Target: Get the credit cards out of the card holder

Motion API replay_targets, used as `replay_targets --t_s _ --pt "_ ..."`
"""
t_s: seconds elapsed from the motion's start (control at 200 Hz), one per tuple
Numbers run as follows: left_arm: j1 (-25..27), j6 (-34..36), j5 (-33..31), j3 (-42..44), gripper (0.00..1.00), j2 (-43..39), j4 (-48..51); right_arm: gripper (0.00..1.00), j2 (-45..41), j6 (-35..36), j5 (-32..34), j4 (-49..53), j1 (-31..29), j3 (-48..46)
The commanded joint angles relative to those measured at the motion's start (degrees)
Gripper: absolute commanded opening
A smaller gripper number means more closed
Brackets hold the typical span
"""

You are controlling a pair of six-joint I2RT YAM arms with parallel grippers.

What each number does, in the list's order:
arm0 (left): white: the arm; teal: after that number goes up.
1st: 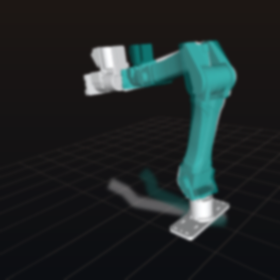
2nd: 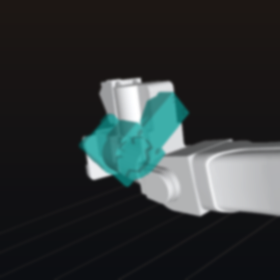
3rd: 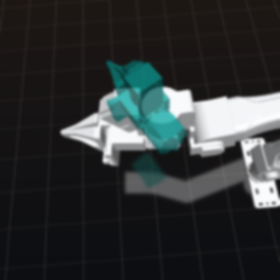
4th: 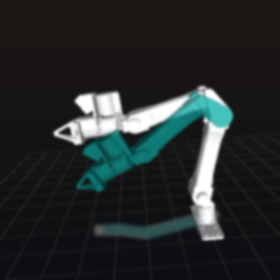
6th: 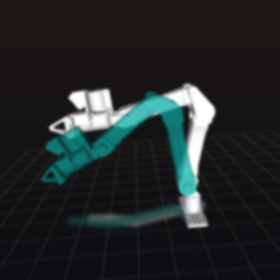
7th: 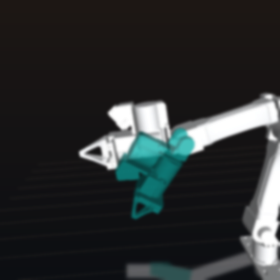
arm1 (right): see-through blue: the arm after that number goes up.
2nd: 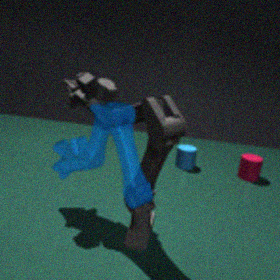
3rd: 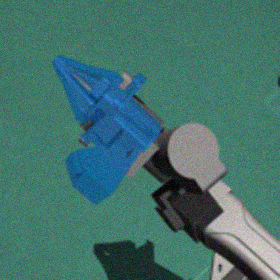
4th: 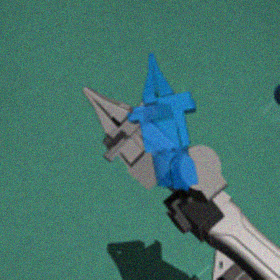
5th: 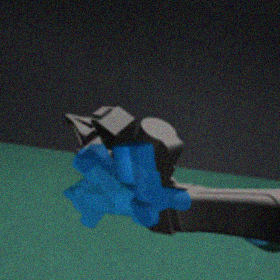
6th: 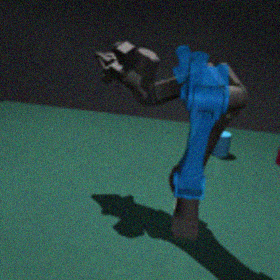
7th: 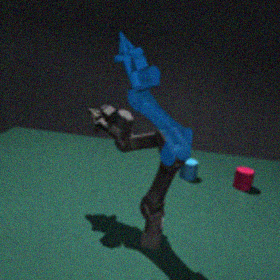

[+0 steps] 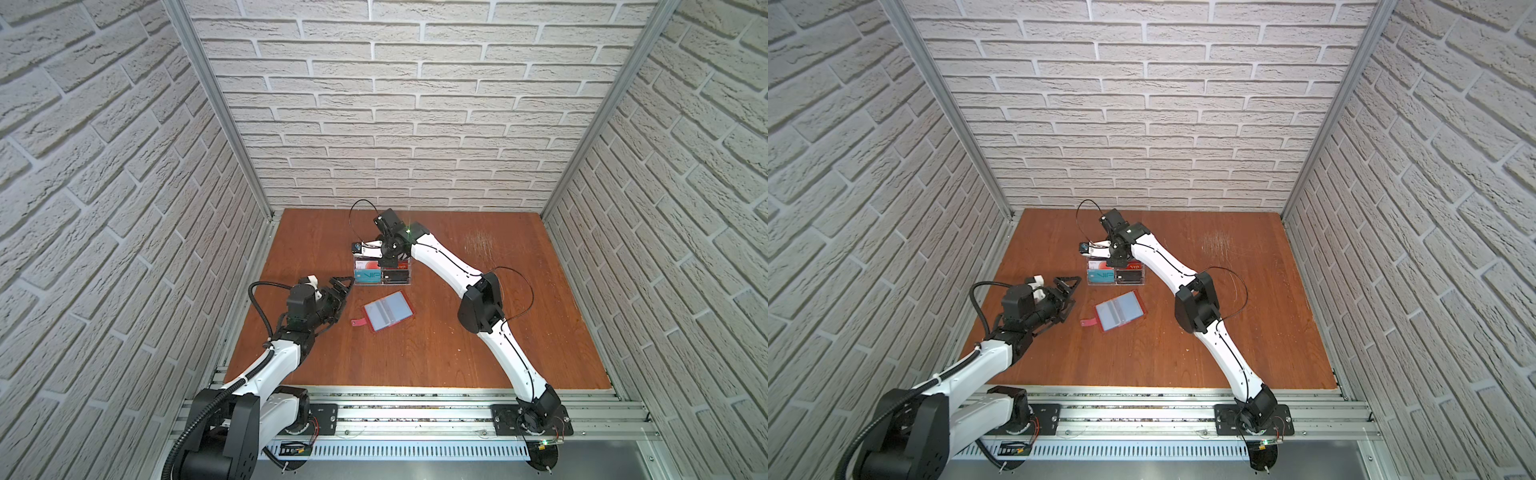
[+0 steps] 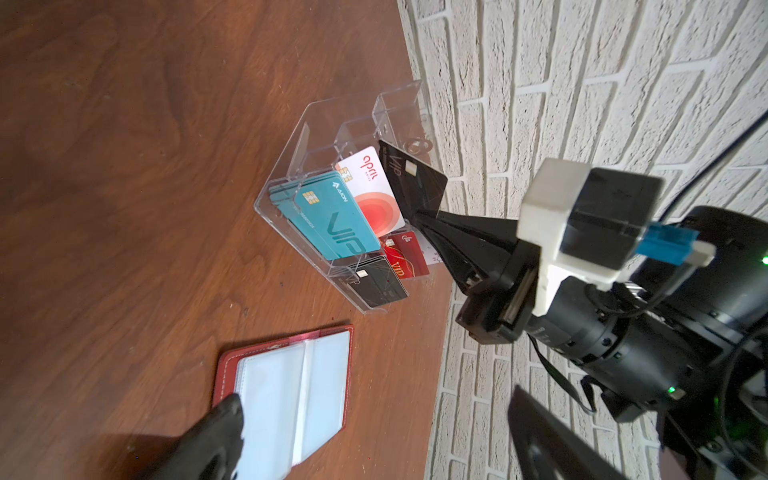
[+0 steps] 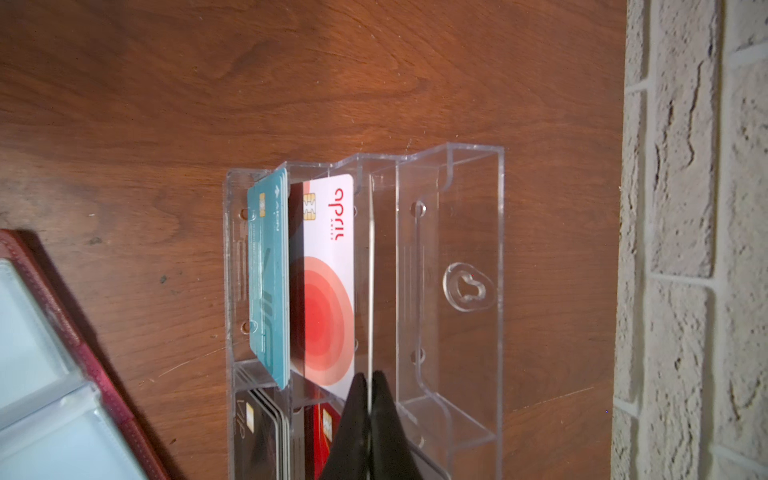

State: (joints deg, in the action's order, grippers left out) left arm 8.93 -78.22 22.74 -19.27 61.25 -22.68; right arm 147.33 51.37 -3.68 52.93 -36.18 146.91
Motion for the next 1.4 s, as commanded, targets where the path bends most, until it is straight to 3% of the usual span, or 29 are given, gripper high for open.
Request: replay_targets --t_s 0.0,0.705,0.995,1.395 --pt "-0.58 0.35 0.52 0.80 0.98 -0.14 -3.39 0.05 0.51 -0.22 1.90 -0.69 -0.20 1.07" --pt "-0.65 -0.09 0.60 1.51 0.98 0.01 -4.50 0.05 -0.55 1.07 5.98 2.40 -0.60 0.97" --pt "-0.74 0.01 0.60 1.85 0.98 0.36 -4.81 0.16 -0.64 0.03 6.36 0.89 -0.91 0.85" --pt "-0.84 -0.04 0.64 1.89 0.98 -0.78 -4.12 0.20 -4.36 -3.91 3.45 0.38 -0.98 0.86"
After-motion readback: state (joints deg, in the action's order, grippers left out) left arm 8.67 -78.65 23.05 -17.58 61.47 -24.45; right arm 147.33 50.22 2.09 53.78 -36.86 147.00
